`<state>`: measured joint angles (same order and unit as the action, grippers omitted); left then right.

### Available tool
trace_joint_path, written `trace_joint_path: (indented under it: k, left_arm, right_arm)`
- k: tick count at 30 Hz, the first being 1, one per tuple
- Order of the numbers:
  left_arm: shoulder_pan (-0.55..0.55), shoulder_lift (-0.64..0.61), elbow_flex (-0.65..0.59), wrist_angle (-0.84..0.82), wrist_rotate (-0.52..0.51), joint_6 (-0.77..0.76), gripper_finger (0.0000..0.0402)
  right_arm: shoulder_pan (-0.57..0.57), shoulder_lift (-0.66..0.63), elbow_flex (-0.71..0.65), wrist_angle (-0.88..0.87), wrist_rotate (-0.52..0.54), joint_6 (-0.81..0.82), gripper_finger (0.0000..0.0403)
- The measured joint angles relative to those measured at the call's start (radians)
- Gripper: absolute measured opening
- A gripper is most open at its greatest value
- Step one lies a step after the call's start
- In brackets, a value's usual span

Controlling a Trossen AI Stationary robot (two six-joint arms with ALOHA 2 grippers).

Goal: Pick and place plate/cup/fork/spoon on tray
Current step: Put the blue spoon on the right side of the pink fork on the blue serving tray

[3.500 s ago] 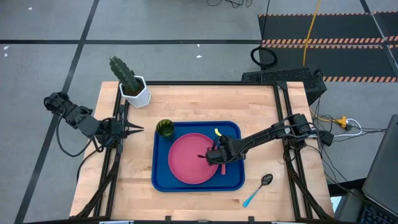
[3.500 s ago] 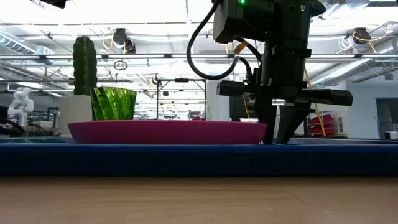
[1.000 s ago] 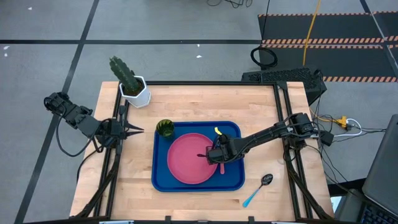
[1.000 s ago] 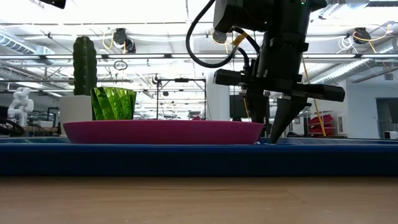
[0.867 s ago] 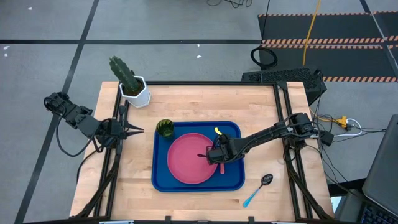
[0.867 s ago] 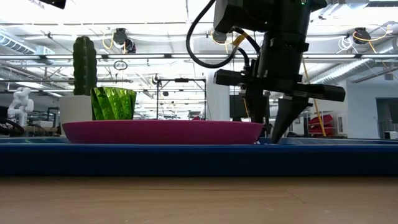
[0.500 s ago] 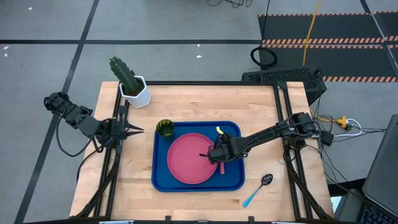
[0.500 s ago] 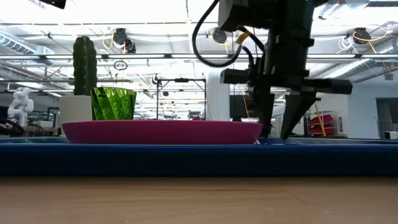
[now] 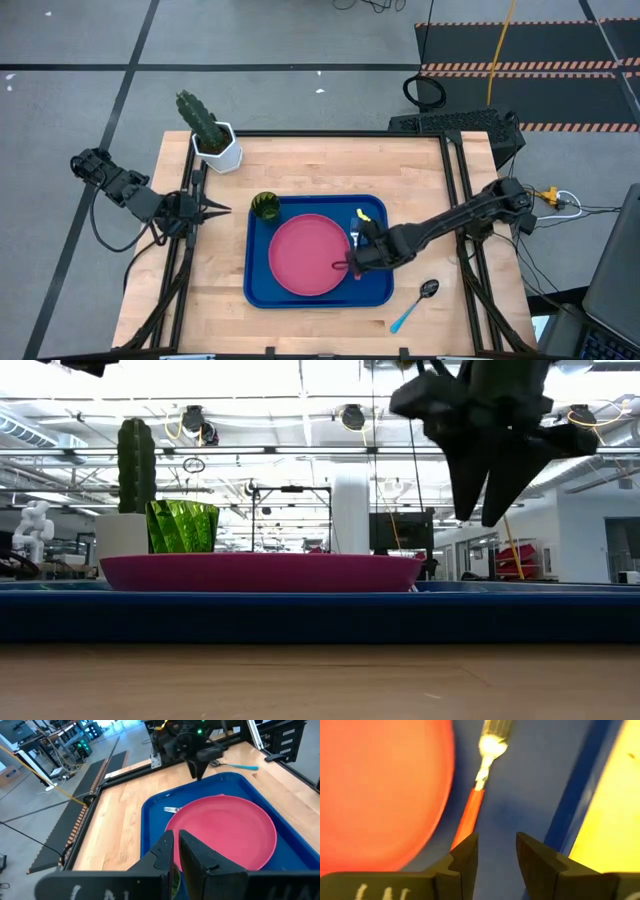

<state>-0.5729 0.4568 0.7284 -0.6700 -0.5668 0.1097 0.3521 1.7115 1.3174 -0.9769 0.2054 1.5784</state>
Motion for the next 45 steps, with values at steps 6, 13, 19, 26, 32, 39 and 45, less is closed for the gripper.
trace_joint_path:
  k: [6,13,19,26,32,39,45]
  left_arm:
    - [0.000,0.000,0.000,0.050,-0.001,0.031,0.0033]
    - [0.000,0.001,0.000,0.179,-0.001,0.065,0.0033]
    - [0.000,0.002,0.000,0.237,-0.001,0.126,0.0033]
    - [0.000,0.001,0.000,0.337,-0.002,0.268,0.0033]
    - [0.007,0.001,0.000,0.397,-0.010,0.334,0.0033]
    - [0.038,0.009,0.000,0.388,-0.011,0.277,0.0033]
    - [0.055,0.056,0.000,0.385,-0.011,0.201,0.0033]
  right_arm:
    - [0.022,0.000,0.000,0.037,-0.031,-0.336,0.0125]
    - [0.049,-0.008,0.000,0.024,-0.349,-0.360,0.0125]
    - [0.155,-0.021,-0.001,0.004,-0.552,-0.342,0.0114]
    - [0.301,-0.021,-0.001,-0.075,-0.642,-0.385,0.0076]
    - [0.344,-0.021,-0.001,-0.151,-0.553,-0.531,0.0064]
    - [0.348,-0.021,-0.066,-0.143,-0.440,-0.747,0.0094]
    - [0.349,-0.021,-0.183,-0.119,-0.435,-0.922,0.0144]
